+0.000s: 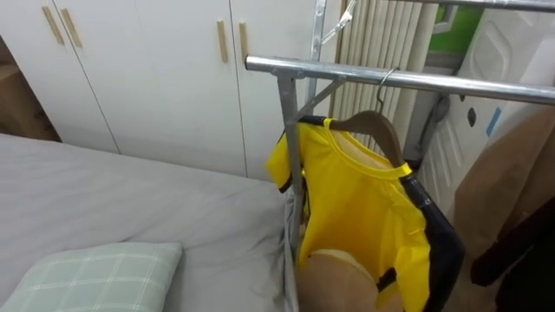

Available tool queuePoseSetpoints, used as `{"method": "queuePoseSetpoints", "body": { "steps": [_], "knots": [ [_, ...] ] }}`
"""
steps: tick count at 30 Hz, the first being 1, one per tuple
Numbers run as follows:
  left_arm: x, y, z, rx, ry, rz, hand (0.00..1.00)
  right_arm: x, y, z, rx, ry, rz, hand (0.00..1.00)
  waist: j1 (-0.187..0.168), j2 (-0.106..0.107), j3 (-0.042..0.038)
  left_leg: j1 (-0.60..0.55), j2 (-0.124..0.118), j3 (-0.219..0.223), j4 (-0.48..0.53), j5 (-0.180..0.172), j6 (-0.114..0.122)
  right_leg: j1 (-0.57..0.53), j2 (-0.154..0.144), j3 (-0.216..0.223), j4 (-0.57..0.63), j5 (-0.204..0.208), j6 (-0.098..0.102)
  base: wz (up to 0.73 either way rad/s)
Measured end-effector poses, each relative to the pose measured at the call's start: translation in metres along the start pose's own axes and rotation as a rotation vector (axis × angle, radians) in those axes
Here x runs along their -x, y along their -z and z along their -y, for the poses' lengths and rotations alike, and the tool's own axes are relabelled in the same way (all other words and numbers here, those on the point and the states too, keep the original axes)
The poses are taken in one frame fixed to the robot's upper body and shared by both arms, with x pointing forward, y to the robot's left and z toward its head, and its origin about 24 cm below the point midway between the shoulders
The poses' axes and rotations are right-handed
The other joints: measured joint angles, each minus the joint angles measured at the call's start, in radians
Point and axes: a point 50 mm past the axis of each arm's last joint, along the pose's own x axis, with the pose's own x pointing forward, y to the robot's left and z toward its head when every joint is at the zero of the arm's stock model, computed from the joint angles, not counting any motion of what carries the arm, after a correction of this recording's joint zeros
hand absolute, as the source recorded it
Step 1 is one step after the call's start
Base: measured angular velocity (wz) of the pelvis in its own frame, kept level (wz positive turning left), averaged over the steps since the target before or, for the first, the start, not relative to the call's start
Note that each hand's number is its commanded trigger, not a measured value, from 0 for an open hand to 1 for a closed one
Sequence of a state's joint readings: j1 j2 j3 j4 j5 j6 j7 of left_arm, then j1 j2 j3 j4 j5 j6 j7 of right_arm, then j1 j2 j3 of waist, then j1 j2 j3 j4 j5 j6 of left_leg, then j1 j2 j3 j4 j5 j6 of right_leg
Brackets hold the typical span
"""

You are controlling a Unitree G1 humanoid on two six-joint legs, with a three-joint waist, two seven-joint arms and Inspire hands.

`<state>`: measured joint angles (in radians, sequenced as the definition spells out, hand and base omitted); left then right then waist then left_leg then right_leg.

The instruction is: Hang clothes

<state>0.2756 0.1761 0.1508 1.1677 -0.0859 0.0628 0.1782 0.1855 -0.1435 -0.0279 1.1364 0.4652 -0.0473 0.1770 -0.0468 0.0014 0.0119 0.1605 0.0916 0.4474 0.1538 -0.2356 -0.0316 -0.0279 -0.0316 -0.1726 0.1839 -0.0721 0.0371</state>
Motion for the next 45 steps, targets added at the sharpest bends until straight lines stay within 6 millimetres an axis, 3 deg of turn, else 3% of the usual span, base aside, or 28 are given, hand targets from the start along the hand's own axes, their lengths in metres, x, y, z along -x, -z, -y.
{"method": "queuePoseSetpoints", "body": {
  "steps": [10,12,13,15,16,17,18,21,22,23,24,25,26,27,30,32,35,40,41,43,45],
  "knots": [
    [0.000,-0.006,0.003,-0.029,-0.006,0.027,0.00,-0.002,-0.002,-0.009,0.044,-0.050,-0.010,0.00,0.004,0.009,-0.0035,-0.020,0.005,-0.047,0.018,-0.004,-0.003,0.010,-0.005,-0.041,0.002,-0.016,-0.002,0.13],
    [0.000,-0.012,0.005,-0.028,-0.005,0.042,0.00,-0.004,-0.006,-0.011,0.073,-0.065,-0.007,0.00,0.017,0.019,-0.0063,-0.036,0.005,-0.064,0.026,-0.004,-0.003,0.006,-0.011,-0.064,0.002,-0.018,-0.004,0.26],
    [0.000,-0.020,0.008,-0.025,-0.001,0.062,0.00,-0.005,-0.010,-0.013,0.108,-0.078,-0.004,0.00,0.023,0.022,-0.0031,-0.059,0.005,-0.085,0.039,-0.004,-0.003,-0.001,-0.017,-0.083,0.004,-0.020,-0.005,0.39],
    [0.000,-0.032,0.012,-0.021,0.010,0.113,0.00,-0.008,-0.019,-0.020,0.216,-0.120,-0.003,0.00,0.045,0.031,-0.0094,-0.099,0.005,-0.111,0.054,-0.002,0.000,-0.026,-0.023,-0.106,0.009,-0.021,-0.006,0.35],
    [0.000,-0.035,0.013,-0.020,0.013,0.123,0.00,-0.009,-0.021,-0.022,0.248,-0.130,-0.005,0.00,0.054,0.034,-0.0082,-0.110,0.005,-0.115,0.056,-0.001,0.000,-0.029,-0.025,-0.111,0.013,-0.022,-0.008,0.37],
    [0.000,-0.037,0.014,-0.022,0.019,0.137,0.00,-0.011,-0.026,-0.027,0.324,-0.146,-0.008,0.00,0.058,0.034,-0.0018,-0.136,0.007,-0.136,0.081,-0.001,0.000,-0.033,-0.032,-0.137,0.022,-0.030,-0.010,0.43],
    [0.001,-0.040,0.015,-0.027,0.026,0.149,0.00,-0.011,-0.027,-0.029,0.356,-0.151,-0.011,0.00,0.058,0.038,-0.0008,-0.153,0.008,-0.152,0.093,0.000,0.000,-0.037,-0.035,-0.152,0.024,-0.034,-0.013,0.59],
    [0.002,-0.058,0.020,-0.029,0.070,0.218,0.00,-0.014,-0.038,-0.037,0.459,-0.175,-0.008,0.00,0.121,0.041,-0.0001,-0.211,0.012,-0.208,0.130,0.013,-0.014,-0.060,-0.041,-0.208,0.053,-0.057,-0.037,0.59],
    [0.003,-0.065,0.022,-0.040,0.090,0.243,0.00,-0.015,-0.039,-0.038,0.456,-0.171,-0.011,0.00,0.128,0.039,-0.0014,-0.238,0.010,-0.252,0.134,0.024,-0.021,-0.060,-0.044,-0.261,0.058,-0.074,-0.056,1.09],
    [0.004,-0.071,0.024,-0.044,0.104,0.263,0.00,-0.016,-0.040,-0.038,0.451,-0.158,-0.015,0.00,0.135,0.027,-0.0061,-0.249,0.004,-0.254,0.101,0.056,-0.023,-0.059,-0.060,-0.327,0.051,-0.084,-0.055,1.20],
    [0.005,-0.073,0.026,-0.041,0.115,0.270,0.00,-0.016,-0.042,-0.037,0.448,-0.151,-0.011,0.00,0.132,0.020,-0.0079,-0.253,0.006,-0.224,0.096,0.065,-0.020,-0.061,-0.077,-0.364,0.034,-0.087,-0.055,1.32],
    [0.005,-0.073,0.032,-0.044,0.142,0.268,0.00,-0.016,-0.044,-0.033,0.425,-0.127,-0.005,0.00,0.133,0.010,0.0019,-0.262,0.028,-0.108,0.160,0.048,0.009,-0.048,-0.088,-0.428,0.030,-0.103,-0.059,1.43],
    [0.006,-0.068,0.035,-0.056,0.166,0.256,0.00,-0.015,-0.040,-0.025,0.399,-0.094,-0.019,0.00,0.127,0.015,0.0026,-0.243,0.047,-0.025,0.231,0.013,0.033,-0.017,-0.088,-0.489,0.031,-0.112,-0.052,1.72],
    [0.005,-0.063,0.035,-0.060,0.173,0.244,0.00,-0.013,-0.037,-0.020,0.371,-0.065,-0.029,0.00,0.125,0.019,0.0041,-0.211,0.062,0.022,0.254,-0.012,0.031,0.007,-0.086,-0.542,0.042,-0.128,-0.049,1.39],
    [0.005,-0.059,0.034,-0.073,0.176,0.221,0.00,-0.012,-0.037,-0.014,0.362,-0.037,-0.032,0.00,0.120,0.025,0.0025,-0.181,0.079,0.086,0.253,-0.035,0.010,0.034,-0.087,-0.651,0.057,-0.154,-0.040,1.13],
    [0.005,-0.063,0.035,-0.073,0.180,0.230,0.00,-0.012,-0.039,-0.013,0.365,-0.027,-0.028,0.00,0.116,0.030,0.0011,-0.178,0.085,0.131,0.231,-0.036,0.010,0.049,-0.091,-0.693,0.061,-0.160,-0.032,0.83],
    [0.006,-0.067,0.039,-0.090,0.188,0.237,0.00,-0.013,-0.041,-0.015,0.363,-0.035,-0.028,0.00,0.099,0.025,0.0009,-0.166,0.070,0.119,0.182,-0.028,-0.002,0.082,-0.105,-0.741,0.076,-0.168,-0.021,0.58],
    [0.008,-0.080,0.044,-0.088,0.212,0.268,0.00,-0.014,-0.039,-0.014,0.317,-0.031,-0.045,0.00,0.097,0.008,0.0030,-0.150,0.040,0.117,0.141,-0.022,0.009,0.095,-0.148,-0.765,0.137,-0.169,-0.019,0.30],
    [0.008,-0.078,0.045,-0.088,0.214,0.260,0.00,-0.013,-0.034,-0.012,0.315,-0.026,-0.061,0.00,0.100,0.001,-0.0034,-0.146,0.030,0.116,0.130,-0.018,0.015,0.100,-0.163,-0.765,0.154,-0.168,-0.018,0.56],
    [0.007,-0.082,0.045,-0.087,0.213,0.262,0.00,-0.012,-0.027,-0.010,0.308,-0.015,-0.083,0.00,0.083,-0.001,-0.0082,-0.146,0.016,0.077,0.130,-0.019,0.029,0.111,-0.185,-0.754,0.189,-0.166,-0.015,0.75],
    [0.007,-0.082,0.045,-0.086,0.210,0.260,0.00,-0.010,-0.017,-0.007,0.294,-0.001,-0.104,0.00,0.068,-0.012,-0.0085,-0.147,0.002,0.024,0.137,-0.025,0.047,0.118,-0.196,-0.655,0.213,-0.159,-0.006,0.86]
  ]
}}
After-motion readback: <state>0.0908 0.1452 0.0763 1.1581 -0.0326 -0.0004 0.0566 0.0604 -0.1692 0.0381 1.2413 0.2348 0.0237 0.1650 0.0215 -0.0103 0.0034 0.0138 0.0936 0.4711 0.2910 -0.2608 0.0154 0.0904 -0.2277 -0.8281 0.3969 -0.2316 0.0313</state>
